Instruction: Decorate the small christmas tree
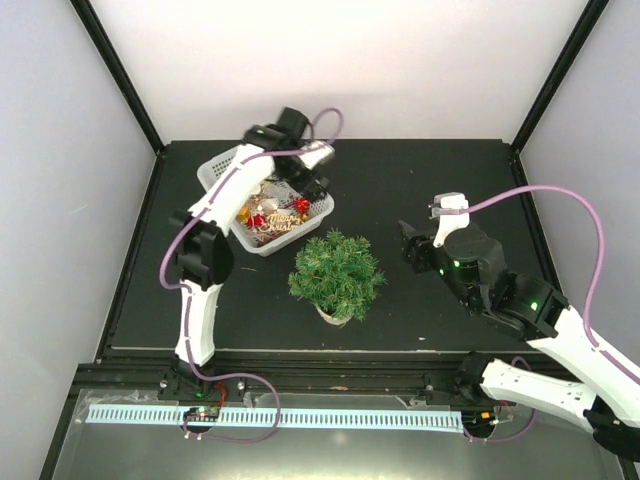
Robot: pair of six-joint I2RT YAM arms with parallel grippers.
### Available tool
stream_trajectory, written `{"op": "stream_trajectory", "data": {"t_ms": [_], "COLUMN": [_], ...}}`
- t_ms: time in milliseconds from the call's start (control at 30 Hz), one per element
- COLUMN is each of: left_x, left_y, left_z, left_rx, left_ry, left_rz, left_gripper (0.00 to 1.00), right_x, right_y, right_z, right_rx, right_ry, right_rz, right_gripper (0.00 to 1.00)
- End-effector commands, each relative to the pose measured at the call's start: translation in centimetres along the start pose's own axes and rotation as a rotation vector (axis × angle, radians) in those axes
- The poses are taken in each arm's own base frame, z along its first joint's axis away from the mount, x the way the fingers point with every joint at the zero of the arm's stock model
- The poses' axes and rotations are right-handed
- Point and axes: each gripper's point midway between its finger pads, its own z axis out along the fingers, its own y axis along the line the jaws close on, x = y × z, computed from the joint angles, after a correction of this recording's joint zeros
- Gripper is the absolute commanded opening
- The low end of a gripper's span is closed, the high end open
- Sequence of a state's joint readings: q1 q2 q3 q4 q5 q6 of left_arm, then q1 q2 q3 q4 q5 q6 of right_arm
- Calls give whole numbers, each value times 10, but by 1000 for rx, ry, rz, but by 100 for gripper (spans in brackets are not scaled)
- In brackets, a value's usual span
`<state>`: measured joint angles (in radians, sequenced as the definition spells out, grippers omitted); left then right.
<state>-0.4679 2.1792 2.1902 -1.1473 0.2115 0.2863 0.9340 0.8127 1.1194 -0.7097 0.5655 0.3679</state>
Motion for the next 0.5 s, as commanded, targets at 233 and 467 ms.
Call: {"op": "stream_trajectory", "data": {"t_ms": [233,467], "left_x": [65,131], "left_y": [189,235], "left_z": [-123,-111], "left_rx": [-251,-184], "left_ry": [-185,-163], "left_rz": [-439,-648], "left_gripper": [99,99], "right_x": [6,8], "right_y": [4,7], "right_z": [20,28], "right_rx": [17,11], "right_ry": [19,39], "right_rz": [-4,-9], "right_gripper": [76,76]}}
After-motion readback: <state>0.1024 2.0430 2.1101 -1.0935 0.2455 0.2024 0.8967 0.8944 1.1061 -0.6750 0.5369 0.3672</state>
